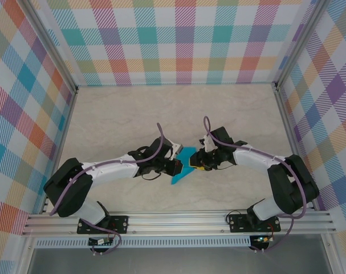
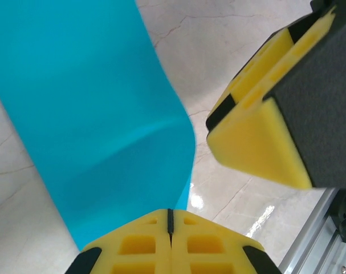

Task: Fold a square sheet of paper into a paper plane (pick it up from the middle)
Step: Third fold the triangle at the center of the table.

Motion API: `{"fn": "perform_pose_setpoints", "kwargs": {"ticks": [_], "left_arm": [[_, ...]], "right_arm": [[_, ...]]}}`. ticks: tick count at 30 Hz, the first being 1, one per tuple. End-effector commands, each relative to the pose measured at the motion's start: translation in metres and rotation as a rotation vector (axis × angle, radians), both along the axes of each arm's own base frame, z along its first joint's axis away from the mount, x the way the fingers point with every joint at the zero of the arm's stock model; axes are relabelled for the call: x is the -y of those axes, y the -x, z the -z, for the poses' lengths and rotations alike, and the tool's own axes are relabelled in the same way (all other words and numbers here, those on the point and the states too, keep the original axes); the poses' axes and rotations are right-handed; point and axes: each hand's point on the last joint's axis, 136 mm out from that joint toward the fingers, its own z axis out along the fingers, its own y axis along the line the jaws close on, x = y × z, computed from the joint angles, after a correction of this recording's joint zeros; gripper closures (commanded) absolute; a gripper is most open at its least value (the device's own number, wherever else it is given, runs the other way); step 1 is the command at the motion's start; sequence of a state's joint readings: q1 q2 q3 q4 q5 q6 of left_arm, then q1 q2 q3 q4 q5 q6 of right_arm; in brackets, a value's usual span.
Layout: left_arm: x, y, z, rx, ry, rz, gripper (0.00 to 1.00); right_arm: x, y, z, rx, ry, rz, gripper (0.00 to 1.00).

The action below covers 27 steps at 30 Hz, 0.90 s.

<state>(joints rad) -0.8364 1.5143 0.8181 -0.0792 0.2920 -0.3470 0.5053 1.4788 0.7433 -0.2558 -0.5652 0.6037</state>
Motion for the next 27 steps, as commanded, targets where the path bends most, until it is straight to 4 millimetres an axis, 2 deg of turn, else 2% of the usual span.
{"fn": "perform_pose_setpoints", "kwargs": {"ticks": [1,3,7,13,20,27], "left_arm": [[0.012,0.0,0.001,-0.032,0.005,0.057,0.98],[0.016,0.002,0.008,-0.061,-0.012,0.086,0.99],[0.022,0.003,0.015,-0.093,-0.012,0.106,0.99],[0.022,-0.001,0.014,-0.081,-0.014,0.096,0.99],[0.022,-0.003,0.019,-0.086,-0.024,0.096,0.99],[0.018,-0.009,0.02,-0.08,-0.039,0.091,0.99]], "right_arm": [[0.012,0.002,0.008,0.019,0.083,0.022,0.67],[0.021,-0.007,0.008,0.044,0.152,0.064,0.7],[0.027,-0.029,0.005,0.08,0.245,0.086,0.71],[0.008,-0.054,0.013,0.06,0.254,0.021,0.77],[-0.014,-0.061,0.035,-0.022,0.199,-0.041,0.81],[0.007,-0.058,0.067,-0.054,0.361,-0.08,0.86]]}}
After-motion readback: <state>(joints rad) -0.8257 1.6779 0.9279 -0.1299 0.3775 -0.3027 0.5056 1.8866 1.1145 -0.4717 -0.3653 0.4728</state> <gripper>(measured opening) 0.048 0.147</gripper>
